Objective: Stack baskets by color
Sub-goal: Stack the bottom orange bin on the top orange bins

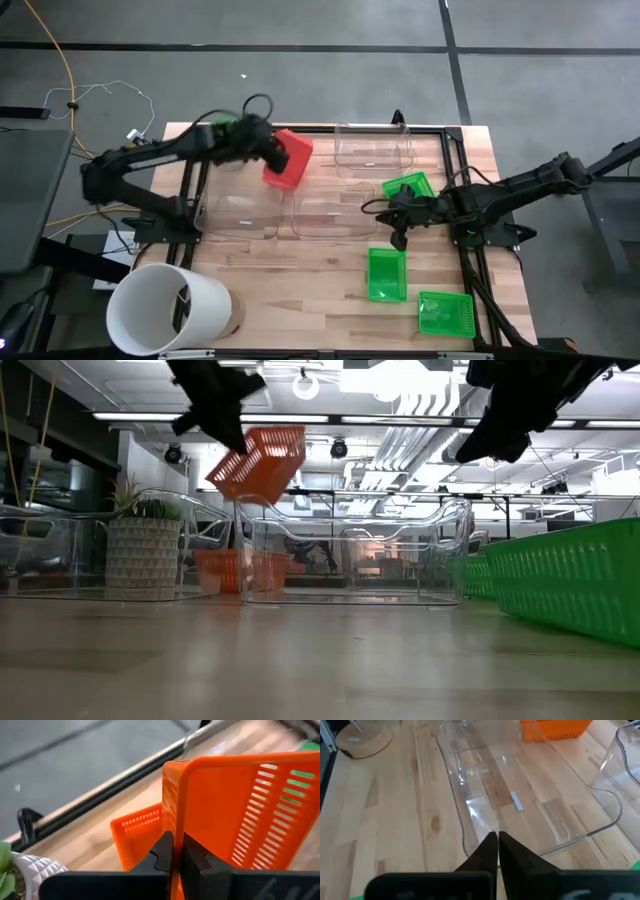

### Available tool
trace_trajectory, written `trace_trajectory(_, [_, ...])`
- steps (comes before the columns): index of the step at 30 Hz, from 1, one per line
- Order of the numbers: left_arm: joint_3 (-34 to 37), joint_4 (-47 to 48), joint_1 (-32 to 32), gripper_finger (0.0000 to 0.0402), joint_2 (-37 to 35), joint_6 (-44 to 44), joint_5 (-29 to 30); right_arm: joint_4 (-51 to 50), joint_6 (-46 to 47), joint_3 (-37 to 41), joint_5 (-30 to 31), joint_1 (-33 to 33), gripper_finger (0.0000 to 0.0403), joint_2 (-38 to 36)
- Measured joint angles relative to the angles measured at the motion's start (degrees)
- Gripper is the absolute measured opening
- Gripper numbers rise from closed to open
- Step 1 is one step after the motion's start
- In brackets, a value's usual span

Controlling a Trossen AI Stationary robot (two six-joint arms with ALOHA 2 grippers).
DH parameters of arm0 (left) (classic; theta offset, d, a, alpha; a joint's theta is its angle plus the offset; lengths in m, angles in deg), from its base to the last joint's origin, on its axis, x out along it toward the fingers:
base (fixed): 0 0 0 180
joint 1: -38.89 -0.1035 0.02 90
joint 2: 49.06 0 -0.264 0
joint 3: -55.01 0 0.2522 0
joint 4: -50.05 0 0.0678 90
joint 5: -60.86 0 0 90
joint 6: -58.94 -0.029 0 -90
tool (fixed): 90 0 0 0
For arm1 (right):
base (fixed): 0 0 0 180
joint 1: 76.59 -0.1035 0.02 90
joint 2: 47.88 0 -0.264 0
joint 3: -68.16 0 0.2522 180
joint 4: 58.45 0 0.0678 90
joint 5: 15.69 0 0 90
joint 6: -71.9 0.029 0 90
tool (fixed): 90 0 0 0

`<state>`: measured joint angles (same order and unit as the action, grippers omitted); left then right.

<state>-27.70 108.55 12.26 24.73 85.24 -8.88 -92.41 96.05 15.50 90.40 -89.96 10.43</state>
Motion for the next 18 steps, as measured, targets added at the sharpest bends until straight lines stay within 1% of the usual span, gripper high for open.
trace_trajectory(5, [-6.8,8.4,-7.6,0.0000,9.2,0.2,-5.9,0.9,-0.2,0.1,-0.1,-0.2,0.0001,-0.1])
trace_trajectory(8, [-8.7,11.7,-10.7,0.0000,13.2,1.1,-8.2,1.0,-0.2,0.1,-0.1,-0.2,0.0001,-0.1])
trace_trajectory(13, [-9.7,11.4,-12.9,0.0000,16.5,1.1,-7.5,1.2,-0.2,0.1,-0.1,-0.2,0.0000,0.2])
trace_trajectory(18, [-10.0,11.2,-14.2,0.0000,18.5,1.2,-12.2,1.3,0.0,0.1,0.0,-0.3,0.0000,0.5])
